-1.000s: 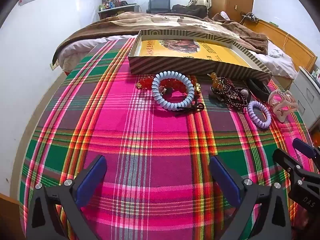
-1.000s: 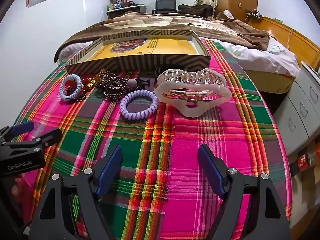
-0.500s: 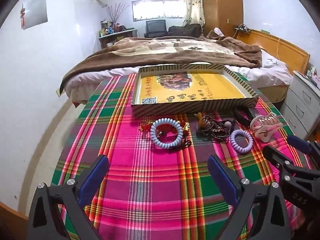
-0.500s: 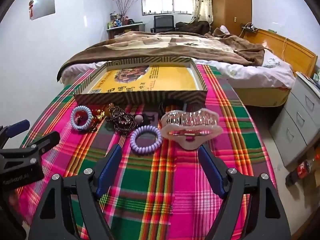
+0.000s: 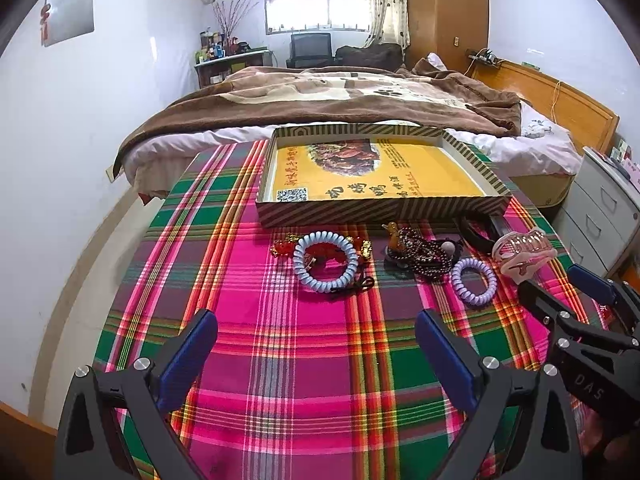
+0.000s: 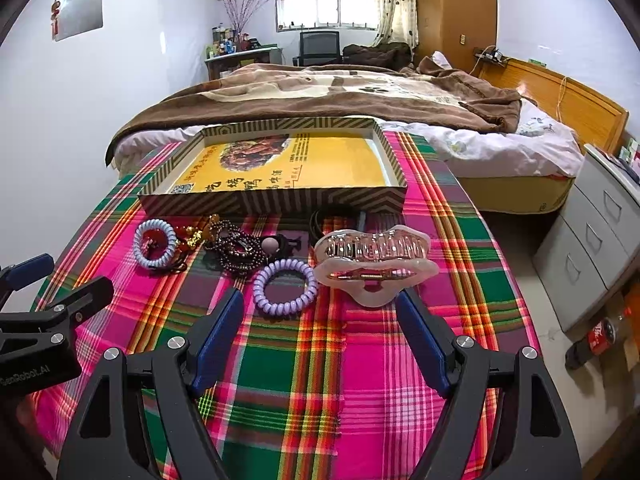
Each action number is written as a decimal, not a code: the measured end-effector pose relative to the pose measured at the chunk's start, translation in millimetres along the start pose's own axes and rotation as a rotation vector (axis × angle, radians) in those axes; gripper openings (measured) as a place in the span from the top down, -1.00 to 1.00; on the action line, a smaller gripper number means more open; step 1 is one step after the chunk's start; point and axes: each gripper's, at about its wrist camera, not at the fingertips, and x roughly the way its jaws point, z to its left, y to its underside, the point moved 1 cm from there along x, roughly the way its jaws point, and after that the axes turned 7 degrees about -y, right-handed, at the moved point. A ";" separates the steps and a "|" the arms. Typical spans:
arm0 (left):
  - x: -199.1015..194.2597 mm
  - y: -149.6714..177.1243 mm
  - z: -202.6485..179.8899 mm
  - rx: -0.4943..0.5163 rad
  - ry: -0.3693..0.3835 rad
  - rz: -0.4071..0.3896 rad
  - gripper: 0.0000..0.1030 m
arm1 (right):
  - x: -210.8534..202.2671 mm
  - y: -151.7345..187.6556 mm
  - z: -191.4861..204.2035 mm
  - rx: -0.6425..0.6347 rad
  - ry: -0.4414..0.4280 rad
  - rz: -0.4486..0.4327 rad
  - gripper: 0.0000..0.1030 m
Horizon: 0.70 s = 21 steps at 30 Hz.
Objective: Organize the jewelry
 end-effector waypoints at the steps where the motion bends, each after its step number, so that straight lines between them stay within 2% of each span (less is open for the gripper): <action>1: 0.8 0.3 0.3 -0.002 0.001 0.000 -0.95 | 0.0 0.1 -0.6 0.002 0.000 0.000 -0.52; 21: 2.2 1.1 4.6 -0.027 0.010 0.012 -0.95 | -0.7 0.1 -0.2 0.007 0.010 0.000 -0.52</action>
